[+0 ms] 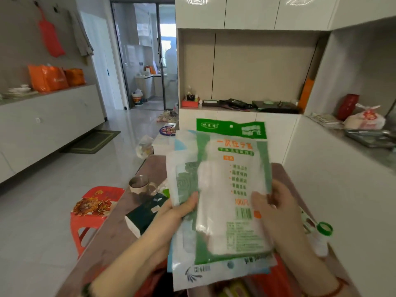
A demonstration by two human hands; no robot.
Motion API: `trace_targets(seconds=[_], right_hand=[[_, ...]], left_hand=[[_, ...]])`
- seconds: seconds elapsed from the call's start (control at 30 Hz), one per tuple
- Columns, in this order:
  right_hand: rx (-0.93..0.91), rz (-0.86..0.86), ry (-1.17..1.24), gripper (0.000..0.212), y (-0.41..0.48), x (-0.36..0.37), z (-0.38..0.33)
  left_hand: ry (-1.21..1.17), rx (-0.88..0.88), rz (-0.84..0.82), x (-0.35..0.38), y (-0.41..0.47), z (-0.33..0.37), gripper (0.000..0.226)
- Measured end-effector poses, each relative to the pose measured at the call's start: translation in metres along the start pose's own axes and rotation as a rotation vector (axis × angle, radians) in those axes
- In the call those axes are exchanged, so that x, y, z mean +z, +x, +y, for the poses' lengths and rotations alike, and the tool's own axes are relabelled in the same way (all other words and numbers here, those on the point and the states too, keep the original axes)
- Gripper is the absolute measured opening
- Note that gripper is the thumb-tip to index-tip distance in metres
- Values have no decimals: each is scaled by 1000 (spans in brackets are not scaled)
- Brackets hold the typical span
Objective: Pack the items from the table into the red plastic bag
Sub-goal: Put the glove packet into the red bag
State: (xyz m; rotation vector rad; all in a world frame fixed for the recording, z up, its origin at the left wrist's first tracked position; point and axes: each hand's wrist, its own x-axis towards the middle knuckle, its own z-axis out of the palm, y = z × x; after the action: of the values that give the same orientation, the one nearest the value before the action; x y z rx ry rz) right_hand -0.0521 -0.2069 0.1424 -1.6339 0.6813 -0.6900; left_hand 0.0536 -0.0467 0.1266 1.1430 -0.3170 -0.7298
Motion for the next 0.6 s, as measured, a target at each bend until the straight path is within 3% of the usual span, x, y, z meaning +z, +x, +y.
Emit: trace_targets(seconds=[0.07,0.13,0.23,0.3,0.37,0.43,0.5,0.53,0.6], right_hand=[[106,-79,93,49,-20,-4,12],[339,-285,319,67,-38,-9,20],[606,-546,552,67,-57,-17,27],[600,-501,620,70,-65,-22,32],[455,-352,652,76,-69,-27,36],[250,-104,632,76,-73,-34,39],[52,100,544,61,-80,-43,38],[-25,122,507,52,-86,-47,37],[-79,42,452,30,-99,-46,32]], left_hand=[[38,-28,-2,4,-21,-8,19],[100,-61,-33,6,-39,-14,14],[148,-125,-66,12,-55,-19,22],[78,-184,-115,12,-60,-15,49],[98,-112,-147,2,-65,-13,63],[545,109,-10,-23,-69,-18,67],[1315,239,154,-59,-66,-30,98],[1601,202,221,-73,-67,-34,111],[1796,-70,263,-95,-71,-40,119]])
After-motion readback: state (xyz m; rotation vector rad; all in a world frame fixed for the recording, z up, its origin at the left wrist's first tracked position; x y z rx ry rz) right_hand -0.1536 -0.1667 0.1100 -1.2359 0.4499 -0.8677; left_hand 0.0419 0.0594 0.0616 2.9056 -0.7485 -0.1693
